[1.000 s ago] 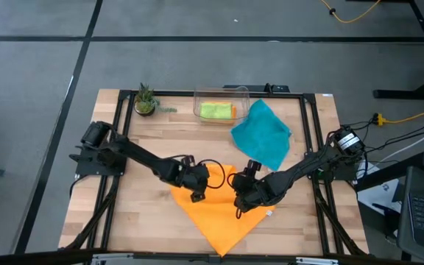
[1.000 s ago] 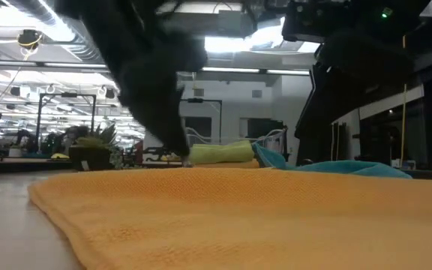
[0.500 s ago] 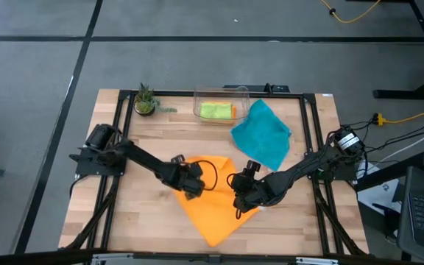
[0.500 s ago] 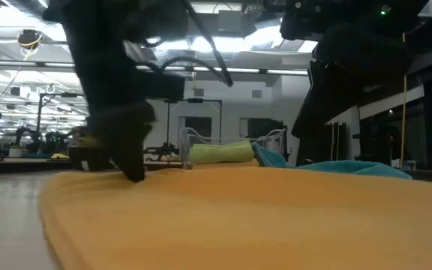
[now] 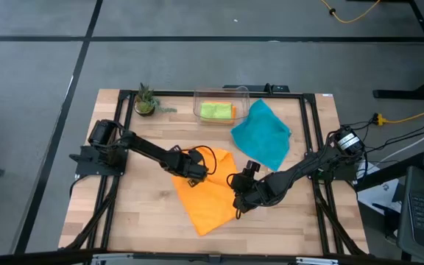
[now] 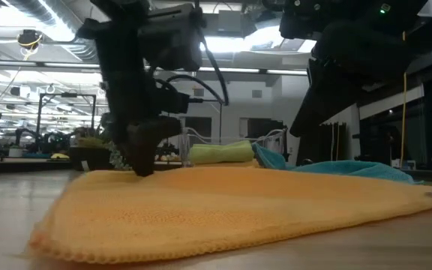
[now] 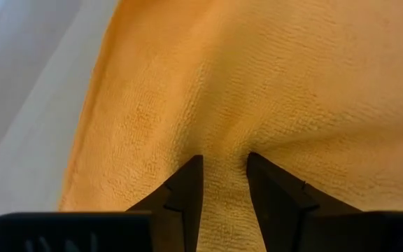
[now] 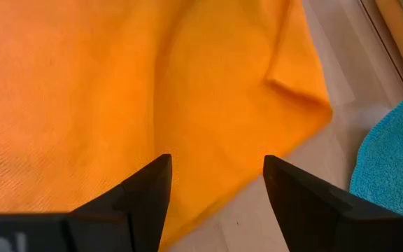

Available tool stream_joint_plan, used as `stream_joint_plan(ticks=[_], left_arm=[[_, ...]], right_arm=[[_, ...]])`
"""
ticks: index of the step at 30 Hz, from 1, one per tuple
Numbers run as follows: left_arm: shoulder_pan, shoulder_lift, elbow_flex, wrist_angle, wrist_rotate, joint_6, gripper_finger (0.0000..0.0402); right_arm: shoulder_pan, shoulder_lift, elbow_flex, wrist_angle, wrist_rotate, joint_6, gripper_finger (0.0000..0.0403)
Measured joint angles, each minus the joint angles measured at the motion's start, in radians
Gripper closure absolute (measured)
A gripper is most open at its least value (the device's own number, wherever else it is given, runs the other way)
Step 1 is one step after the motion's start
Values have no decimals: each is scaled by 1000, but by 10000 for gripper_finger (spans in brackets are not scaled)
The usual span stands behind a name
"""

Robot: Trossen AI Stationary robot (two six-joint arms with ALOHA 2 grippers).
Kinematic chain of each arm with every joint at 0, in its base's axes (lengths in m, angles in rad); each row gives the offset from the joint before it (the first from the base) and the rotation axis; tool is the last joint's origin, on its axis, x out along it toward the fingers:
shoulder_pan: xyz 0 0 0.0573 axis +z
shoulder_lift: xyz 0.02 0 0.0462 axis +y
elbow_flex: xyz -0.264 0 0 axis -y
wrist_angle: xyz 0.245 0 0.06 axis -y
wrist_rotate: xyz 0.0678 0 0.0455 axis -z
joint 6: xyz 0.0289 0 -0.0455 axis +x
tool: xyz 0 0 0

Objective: Fold microfiber towels
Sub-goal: Fold the orange microfiber cloth

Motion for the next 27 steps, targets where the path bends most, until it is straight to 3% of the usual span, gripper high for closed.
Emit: stream_joint_plan(ticks=[7, 17, 27], left_arm=[[-27, 3, -2, -118, -84, -15, 293], [14, 6, -5, -129, -174, 96, 293], [-78, -36, 114, -202, -202, 98, 293]], right_arm=[[0, 0, 0, 0, 0, 0, 173], [0, 0, 0, 0, 0, 0, 173], [0, 0, 0, 12, 0, 0, 173]])
